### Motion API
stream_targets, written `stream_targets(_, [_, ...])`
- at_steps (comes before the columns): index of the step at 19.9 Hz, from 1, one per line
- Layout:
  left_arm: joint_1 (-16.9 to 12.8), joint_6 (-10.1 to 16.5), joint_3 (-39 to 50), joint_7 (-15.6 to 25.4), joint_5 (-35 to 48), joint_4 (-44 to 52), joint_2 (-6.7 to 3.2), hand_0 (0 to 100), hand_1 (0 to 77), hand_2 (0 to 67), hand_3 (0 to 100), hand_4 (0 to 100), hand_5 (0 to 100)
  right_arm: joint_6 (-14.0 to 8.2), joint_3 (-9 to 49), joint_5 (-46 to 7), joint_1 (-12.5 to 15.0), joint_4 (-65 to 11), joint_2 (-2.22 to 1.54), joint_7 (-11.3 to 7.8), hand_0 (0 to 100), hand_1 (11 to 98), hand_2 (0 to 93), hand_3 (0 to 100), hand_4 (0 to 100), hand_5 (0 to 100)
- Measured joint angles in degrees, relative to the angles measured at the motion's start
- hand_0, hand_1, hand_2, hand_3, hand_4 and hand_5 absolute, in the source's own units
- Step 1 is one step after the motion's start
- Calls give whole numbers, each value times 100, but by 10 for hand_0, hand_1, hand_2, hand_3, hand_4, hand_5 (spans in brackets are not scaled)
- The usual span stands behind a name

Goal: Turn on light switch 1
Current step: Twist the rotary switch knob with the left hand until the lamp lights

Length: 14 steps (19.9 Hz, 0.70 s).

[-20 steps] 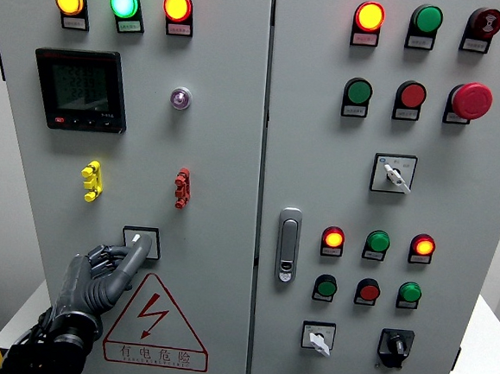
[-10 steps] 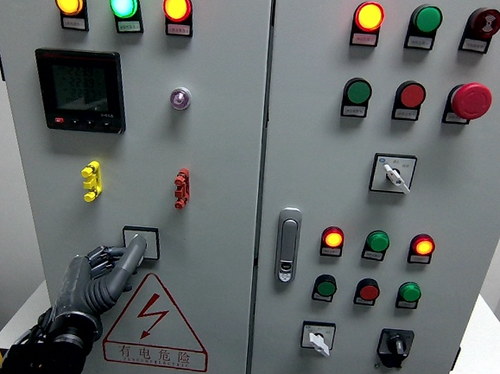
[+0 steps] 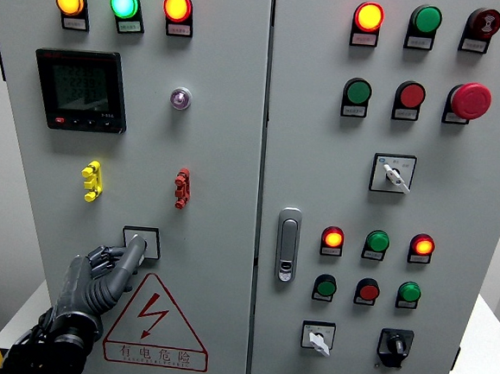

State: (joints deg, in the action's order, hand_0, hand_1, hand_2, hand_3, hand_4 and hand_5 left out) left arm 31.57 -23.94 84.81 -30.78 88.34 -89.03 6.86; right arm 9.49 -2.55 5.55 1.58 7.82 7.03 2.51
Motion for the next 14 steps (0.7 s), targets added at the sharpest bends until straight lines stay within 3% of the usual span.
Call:
stream_targets(3, [0,0,-5,-1,0,0,0,461,553,576,788,926,565,0,0,0,0,0,0,0,0,223,0,108,229,146])
stream_targets(7, [0,-3,-8,-5,0,4,0,616,552,580,784,922,562,0,-2,0,0,0,0,-5,0,223,0,109,229,146])
stream_targets(14, [20,3,-8,-8,-2,41,0,726,561,585,781,919,561,0,-2,1,0,0,0,-4,0,223,0,109,229,146])
